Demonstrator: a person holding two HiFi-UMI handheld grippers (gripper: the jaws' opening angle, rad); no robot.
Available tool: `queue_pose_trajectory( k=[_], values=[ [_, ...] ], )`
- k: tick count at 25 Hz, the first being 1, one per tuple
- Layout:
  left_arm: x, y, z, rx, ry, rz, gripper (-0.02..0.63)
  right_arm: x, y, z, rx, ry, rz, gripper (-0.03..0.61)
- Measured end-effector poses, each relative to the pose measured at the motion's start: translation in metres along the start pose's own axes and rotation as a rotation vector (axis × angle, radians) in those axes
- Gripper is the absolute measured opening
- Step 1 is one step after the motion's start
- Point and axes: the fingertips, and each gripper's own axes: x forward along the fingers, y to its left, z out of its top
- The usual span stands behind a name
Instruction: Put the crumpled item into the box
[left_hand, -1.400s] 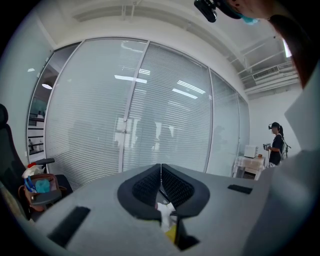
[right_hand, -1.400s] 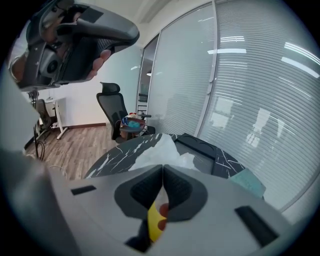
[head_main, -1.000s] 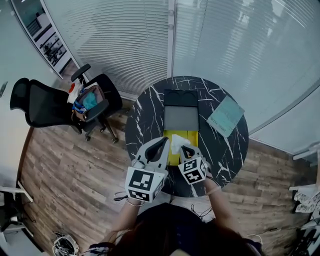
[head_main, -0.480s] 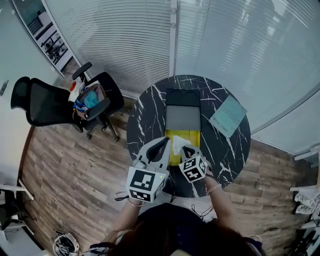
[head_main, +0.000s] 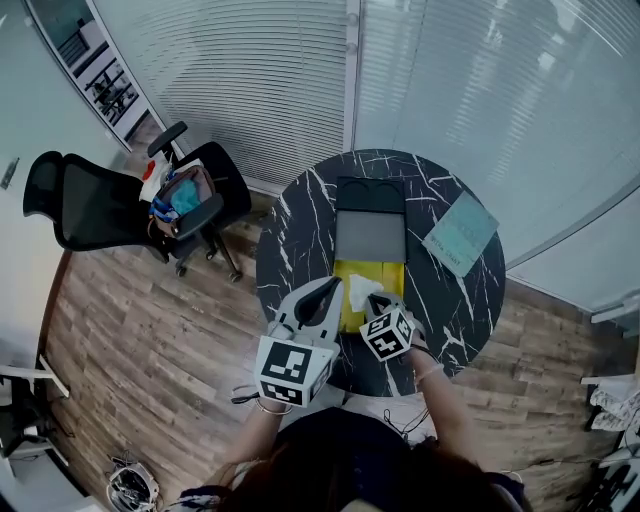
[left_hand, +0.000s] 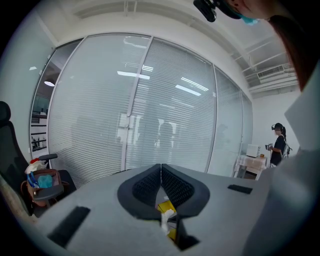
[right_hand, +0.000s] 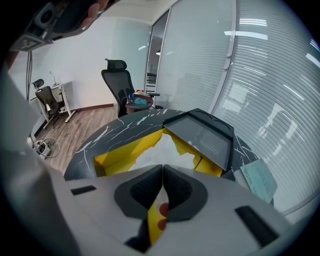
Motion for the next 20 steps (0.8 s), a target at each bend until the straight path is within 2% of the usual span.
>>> queue_pose_trajectory(
  k=[20],
  values=[
    [0.002,0.005,-0.006,-0.007,0.018,0.021,0.028,0.025,0.001,-0.022,-0.025,0.098,0.052,0.026]
  ],
)
